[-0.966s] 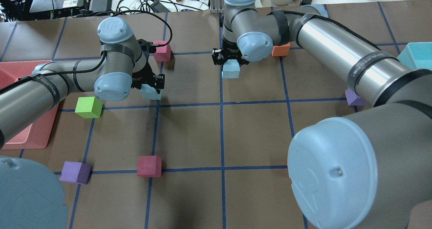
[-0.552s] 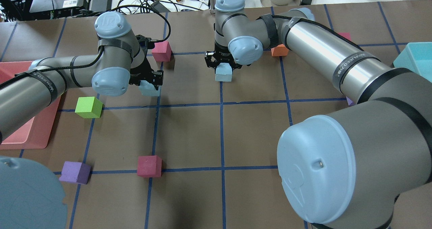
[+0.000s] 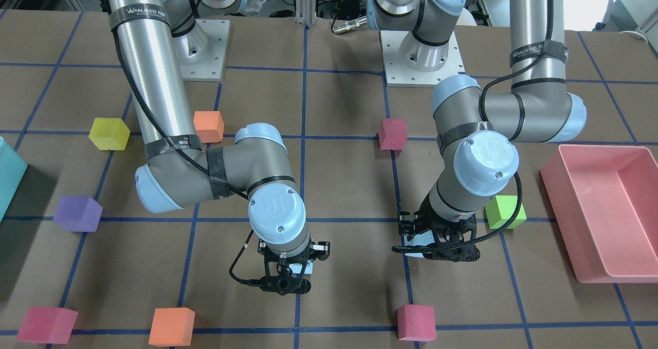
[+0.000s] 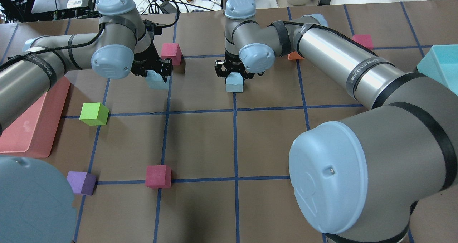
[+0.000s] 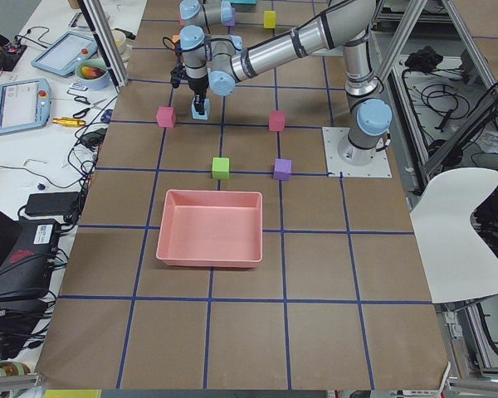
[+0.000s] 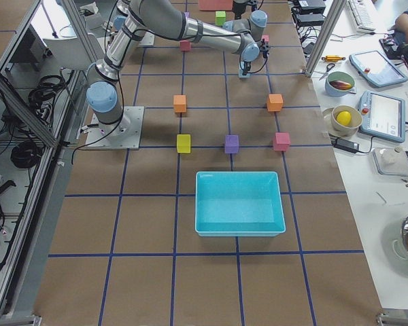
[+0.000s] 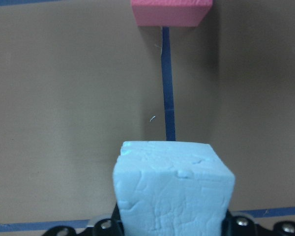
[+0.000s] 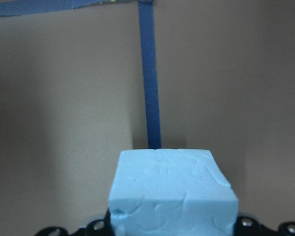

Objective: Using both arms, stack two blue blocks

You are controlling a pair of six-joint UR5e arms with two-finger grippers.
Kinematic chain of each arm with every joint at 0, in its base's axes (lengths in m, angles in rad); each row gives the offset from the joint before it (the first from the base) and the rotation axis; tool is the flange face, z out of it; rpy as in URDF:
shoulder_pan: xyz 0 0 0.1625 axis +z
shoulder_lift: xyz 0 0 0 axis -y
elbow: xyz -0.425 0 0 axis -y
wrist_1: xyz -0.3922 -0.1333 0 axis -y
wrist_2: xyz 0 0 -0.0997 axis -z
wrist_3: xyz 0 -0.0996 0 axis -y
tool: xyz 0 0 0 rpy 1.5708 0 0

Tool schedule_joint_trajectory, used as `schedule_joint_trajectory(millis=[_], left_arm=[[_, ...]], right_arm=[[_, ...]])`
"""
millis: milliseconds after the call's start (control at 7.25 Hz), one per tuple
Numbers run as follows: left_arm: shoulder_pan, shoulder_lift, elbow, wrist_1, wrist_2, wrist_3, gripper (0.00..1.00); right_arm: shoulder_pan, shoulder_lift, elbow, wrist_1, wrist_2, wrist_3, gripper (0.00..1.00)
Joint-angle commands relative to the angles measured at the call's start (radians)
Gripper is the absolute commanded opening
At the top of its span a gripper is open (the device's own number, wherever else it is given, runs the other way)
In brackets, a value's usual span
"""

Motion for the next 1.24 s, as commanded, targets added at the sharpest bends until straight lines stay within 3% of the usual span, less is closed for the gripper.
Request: schedule_joint_trajectory(millis=[0,138,552,828,1103], left_arm=[[0.000,-0.003,0.046,-0.028,0.002,-0.001,0.00],[-0.002,-0.004,0.069,-0.048,0.000,-0.001,0.00],[-0.012,-0.017,0.133,-0.094,-0.006,-0.028,0.00],[-0.063,-0.021,0.137,-0.095,-0.021,-0.096,0.00],[-0.101,-0.035,0.162,-0.091,-0.024,-0.154,0.00]], right_arm=[[0.006,0.012,0.003,-0.011,-0.001,0.003,0.93],[0.005,0.014,0.007,-0.011,-0.004,0.011,1.00],[-0.005,-0.035,-0.016,0.033,-0.004,0.008,1.00],[-0.067,-0.162,-0.016,0.163,-0.016,-0.007,1.00],[-0.150,-0.295,0.001,0.315,-0.018,-0.154,1.00]])
